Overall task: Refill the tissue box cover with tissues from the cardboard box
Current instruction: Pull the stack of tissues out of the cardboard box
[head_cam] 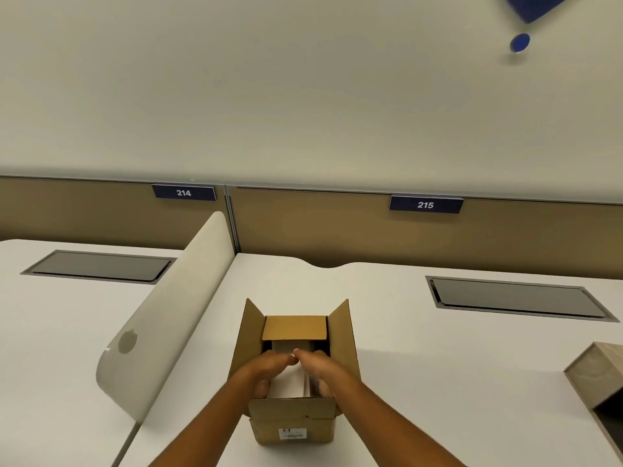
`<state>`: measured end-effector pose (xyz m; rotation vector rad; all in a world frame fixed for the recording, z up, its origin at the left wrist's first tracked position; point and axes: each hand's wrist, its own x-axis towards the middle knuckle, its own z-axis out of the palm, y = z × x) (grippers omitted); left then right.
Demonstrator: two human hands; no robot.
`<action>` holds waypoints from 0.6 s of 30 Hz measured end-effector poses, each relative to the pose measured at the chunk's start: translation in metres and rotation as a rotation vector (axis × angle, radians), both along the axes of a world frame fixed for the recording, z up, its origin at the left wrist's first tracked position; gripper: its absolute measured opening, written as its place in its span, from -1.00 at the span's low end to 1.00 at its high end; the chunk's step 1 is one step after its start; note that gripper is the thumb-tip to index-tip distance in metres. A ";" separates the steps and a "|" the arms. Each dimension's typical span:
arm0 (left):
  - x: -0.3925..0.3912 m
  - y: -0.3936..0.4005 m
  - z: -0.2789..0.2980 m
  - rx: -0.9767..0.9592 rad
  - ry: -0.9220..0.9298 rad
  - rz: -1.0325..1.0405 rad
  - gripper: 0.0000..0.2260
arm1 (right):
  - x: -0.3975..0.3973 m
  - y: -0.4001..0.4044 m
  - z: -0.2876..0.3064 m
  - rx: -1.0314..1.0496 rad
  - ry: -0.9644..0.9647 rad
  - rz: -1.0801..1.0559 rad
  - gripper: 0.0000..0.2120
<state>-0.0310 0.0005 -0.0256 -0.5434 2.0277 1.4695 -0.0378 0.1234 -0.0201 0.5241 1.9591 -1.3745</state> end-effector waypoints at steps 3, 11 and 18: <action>-0.007 -0.002 -0.003 -0.015 -0.039 -0.002 -0.42 | -0.005 -0.006 -0.007 0.037 -0.011 0.019 -0.37; -0.019 -0.001 -0.014 0.068 -0.154 0.007 -0.70 | -0.013 -0.006 -0.019 0.037 -0.013 0.006 -0.53; -0.019 -0.002 -0.021 0.195 -0.194 0.055 -0.85 | -0.012 -0.005 -0.032 -0.076 -0.062 -0.048 -0.57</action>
